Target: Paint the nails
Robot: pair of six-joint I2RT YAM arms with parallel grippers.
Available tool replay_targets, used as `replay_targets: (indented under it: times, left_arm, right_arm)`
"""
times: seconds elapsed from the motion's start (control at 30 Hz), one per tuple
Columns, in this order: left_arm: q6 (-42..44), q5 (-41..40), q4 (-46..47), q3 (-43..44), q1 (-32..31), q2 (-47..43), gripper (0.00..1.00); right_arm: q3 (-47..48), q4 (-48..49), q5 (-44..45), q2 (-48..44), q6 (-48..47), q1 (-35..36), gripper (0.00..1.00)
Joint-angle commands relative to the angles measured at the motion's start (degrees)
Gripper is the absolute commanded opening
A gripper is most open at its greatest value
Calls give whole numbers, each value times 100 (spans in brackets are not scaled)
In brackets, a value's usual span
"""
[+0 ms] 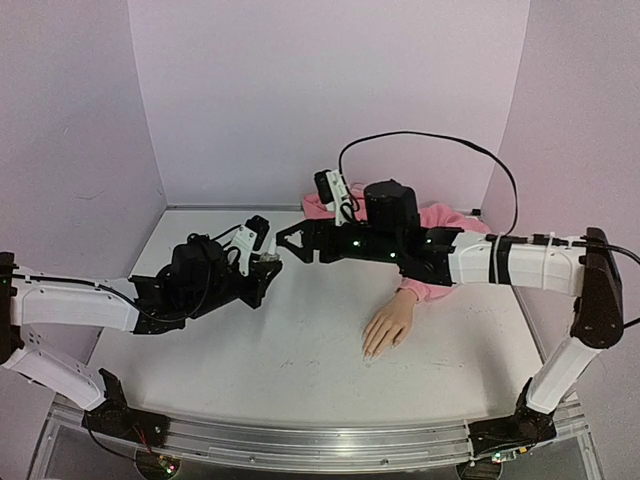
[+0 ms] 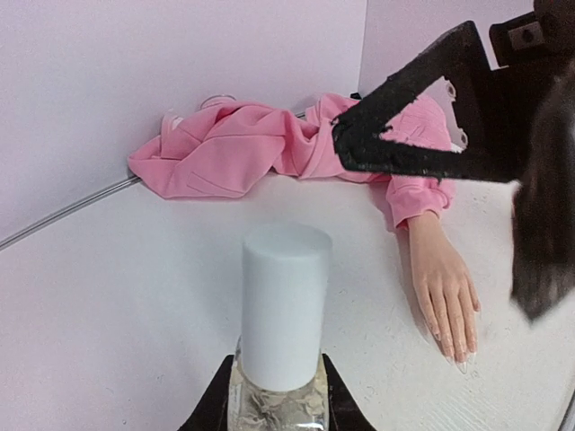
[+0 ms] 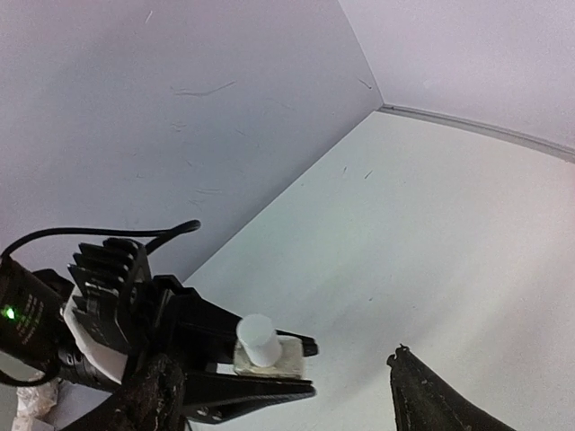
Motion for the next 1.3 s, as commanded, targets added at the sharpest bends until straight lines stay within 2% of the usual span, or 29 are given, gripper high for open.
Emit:
replay_targets:
  times: [0.0,0.37,0.7,0.77,0.8,0.83,0.9,0.97,1.03,1.07,1.1,1.17,1.2,1.27]
  left_arm:
    - [-160,-436,79,291,-20,12,0]
    - [-323,-302,70,331,-22,54,0]
    - [-405,110,78,349,-15,-98,0]
    - [-559,562,152,281,77,-223,0]
    - [-699,1172,263,212,229,-275,0]
    - [-900,2039,492,114,464,-328,0]
    - [-1441,4072,1390,-227,1179,-315,0]
    - [-2199,6454,3051,-481,1613,-83,0]
    - [-3114,7733,4558,-510,1715,229,0]
    - [-3397,8095,4811,-429,1718,328,0]
    - [-3469,8149,4851,-364,1718,397,0]
    - [-3336,7866,4783,-399,1718,446,0]
    - [-3183,7585,4612,-440,1718,439,0]
    - [-2686,6506,3880,-530,1720,322,0]
  right_arm:
    - [671,104,411,419,396,198,72]
    - [1248,40,186,1027,466,248,43]
    - [1125,162,-303,1027,374,226,27]
    - [998,290,-1005,953,148,104,16]
    - [890,379,-1456,905,5,10,2]
    - [759,520,-2168,835,-173,-109,0]
    - [321,1058,-4188,563,-1092,-236,0]
    - [-125,1160,-6475,239,-1972,-227,0]
    - [-408,1145,-6749,16,-2031,-244,0]
    - [-450,1121,-6774,-9,-1984,-243,0]
    - [-473,1114,-6690,-16,-1911,-254,0]
    - [-585,1065,-5847,-92,-1841,-271,0]
    - [-638,1060,-5293,-158,-1788,-293,7]
    - [-669,931,-3874,-290,-1572,-345,39]
